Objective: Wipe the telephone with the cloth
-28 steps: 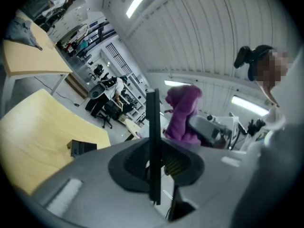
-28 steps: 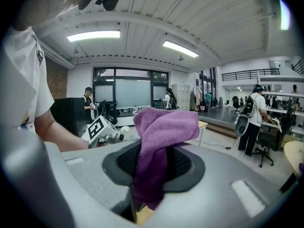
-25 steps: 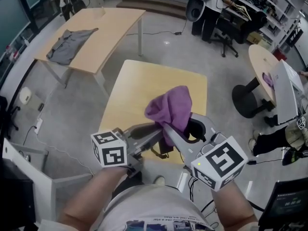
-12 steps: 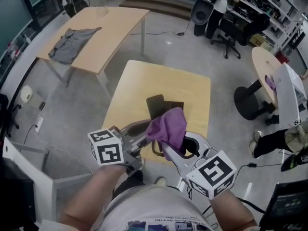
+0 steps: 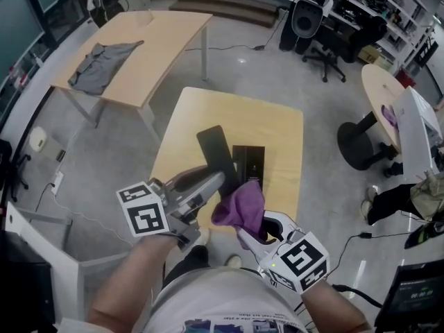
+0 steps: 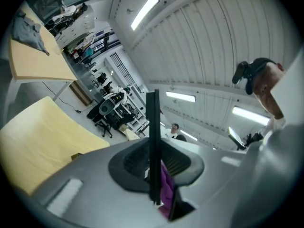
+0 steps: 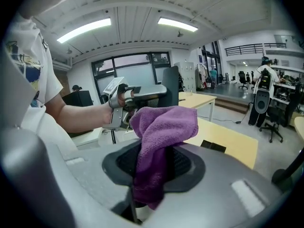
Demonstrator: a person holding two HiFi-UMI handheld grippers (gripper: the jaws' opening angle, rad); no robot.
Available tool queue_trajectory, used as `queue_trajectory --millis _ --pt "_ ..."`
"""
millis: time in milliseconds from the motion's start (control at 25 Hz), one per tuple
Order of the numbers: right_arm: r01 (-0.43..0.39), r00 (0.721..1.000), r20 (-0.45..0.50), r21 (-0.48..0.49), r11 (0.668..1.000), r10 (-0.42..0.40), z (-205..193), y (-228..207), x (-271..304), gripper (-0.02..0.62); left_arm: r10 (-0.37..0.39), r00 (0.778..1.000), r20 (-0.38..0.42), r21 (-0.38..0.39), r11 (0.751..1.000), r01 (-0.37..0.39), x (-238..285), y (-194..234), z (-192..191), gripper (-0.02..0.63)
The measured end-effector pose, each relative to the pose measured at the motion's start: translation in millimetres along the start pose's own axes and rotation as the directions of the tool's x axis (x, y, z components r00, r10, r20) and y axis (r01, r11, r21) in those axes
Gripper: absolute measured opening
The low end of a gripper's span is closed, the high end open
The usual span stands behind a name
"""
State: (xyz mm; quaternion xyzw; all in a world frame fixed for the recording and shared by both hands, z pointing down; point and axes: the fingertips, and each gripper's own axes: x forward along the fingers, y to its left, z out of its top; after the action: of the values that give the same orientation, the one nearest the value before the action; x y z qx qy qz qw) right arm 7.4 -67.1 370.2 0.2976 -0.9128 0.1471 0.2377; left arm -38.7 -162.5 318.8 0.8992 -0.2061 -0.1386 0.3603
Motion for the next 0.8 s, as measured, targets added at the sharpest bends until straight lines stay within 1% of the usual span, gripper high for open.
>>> queue_trajectory --millis 240,360,440,600,680,720,800 --pt "-0.004 0.999 -0.047 0.004 1.000 0.004 -19 0 -4 0.115 0.001 1.000 0.023 -0.003 1.000 -0.001 -8 1 5 0.083" --pt "-0.026 0.994 -0.102 -0.012 1.000 0.024 -30 -2 -4 0.115 0.005 0.999 0.040 0.001 1.000 -0.005 -11 3 12 0.083" --pt "-0.024 0.990 -0.140 -0.020 1.000 0.021 -38 -7 -7 0.115 0.010 0.999 0.047 0.004 1.000 -0.010 -14 4 14 0.083" --pt "0.040 0.978 -0.205 -0.058 0.998 -0.051 -50 -35 -15 0.115 0.016 0.999 0.051 0.008 1.000 -0.017 -22 2 16 0.083" --pt "0.076 0.973 -0.212 -0.056 0.996 -0.086 -47 -52 -19 0.115 0.022 0.999 0.048 0.012 1.000 -0.022 -25 2 15 0.083" --pt "0.097 0.974 -0.202 -0.054 0.994 -0.106 -41 -60 -21 0.115 0.023 0.999 0.044 0.014 1.000 -0.024 -26 2 14 0.083" --pt "0.145 0.978 -0.142 -0.050 0.988 -0.150 -20 -75 -25 0.115 0.019 0.999 0.030 0.016 1.000 -0.019 -27 2 10 0.083"
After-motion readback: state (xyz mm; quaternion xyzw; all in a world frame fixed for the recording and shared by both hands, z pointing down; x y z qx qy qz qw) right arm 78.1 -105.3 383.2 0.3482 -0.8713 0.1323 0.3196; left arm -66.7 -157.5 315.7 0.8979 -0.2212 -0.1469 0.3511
